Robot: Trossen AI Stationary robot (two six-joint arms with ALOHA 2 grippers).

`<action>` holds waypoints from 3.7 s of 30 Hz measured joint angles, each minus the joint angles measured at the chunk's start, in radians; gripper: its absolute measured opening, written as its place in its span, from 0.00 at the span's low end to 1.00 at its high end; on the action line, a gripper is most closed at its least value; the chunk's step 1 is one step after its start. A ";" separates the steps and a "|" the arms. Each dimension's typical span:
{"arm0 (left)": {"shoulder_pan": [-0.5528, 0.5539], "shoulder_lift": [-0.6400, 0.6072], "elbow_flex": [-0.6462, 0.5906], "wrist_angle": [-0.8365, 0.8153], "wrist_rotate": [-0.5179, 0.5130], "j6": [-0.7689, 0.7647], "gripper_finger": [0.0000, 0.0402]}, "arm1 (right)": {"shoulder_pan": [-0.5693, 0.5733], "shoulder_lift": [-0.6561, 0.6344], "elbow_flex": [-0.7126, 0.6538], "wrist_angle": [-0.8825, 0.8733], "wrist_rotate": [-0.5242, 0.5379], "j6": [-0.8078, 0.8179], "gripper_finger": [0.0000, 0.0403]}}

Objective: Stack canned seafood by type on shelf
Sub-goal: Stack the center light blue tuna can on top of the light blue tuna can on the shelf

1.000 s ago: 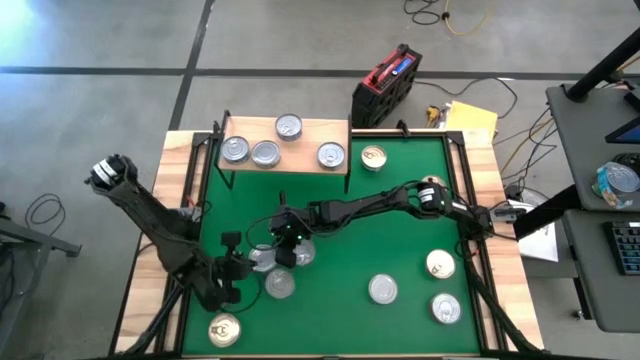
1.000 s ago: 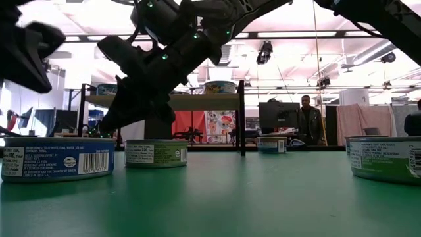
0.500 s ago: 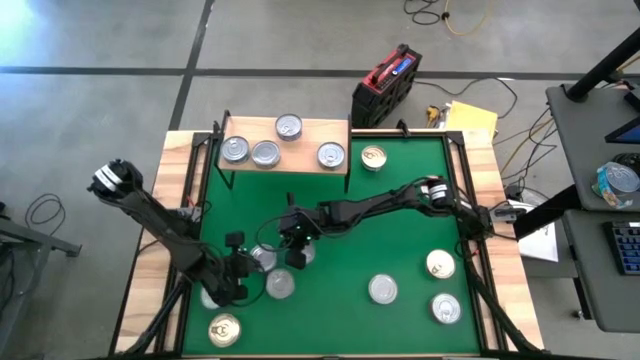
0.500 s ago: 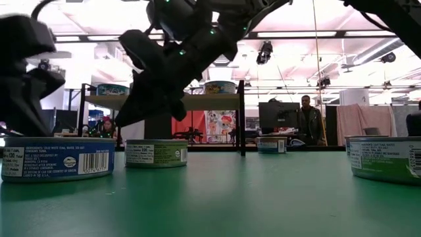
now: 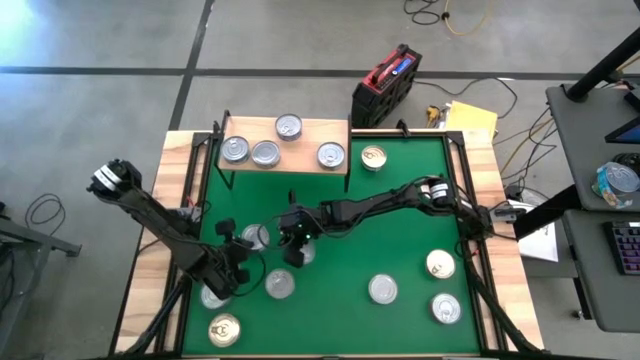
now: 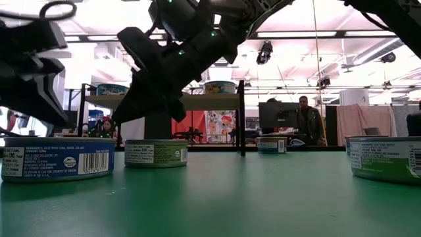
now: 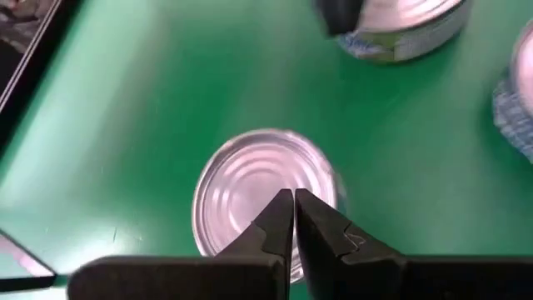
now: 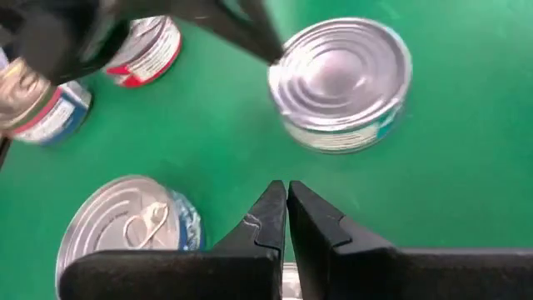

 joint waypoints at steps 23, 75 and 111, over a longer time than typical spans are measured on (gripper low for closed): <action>0.000 -0.007 -0.053 -0.042 0.111 -0.043 0.00 | -0.048 0.062 -0.006 0.163 0.089 0.196 0.61; -0.096 0.002 -0.109 0.096 0.052 -0.241 0.00 | -0.012 0.062 -0.058 0.290 -0.067 -0.190 0.72; -0.095 0.001 -0.108 0.187 -0.035 -0.235 0.00 | 0.047 0.060 -0.055 0.281 -0.006 -0.166 0.40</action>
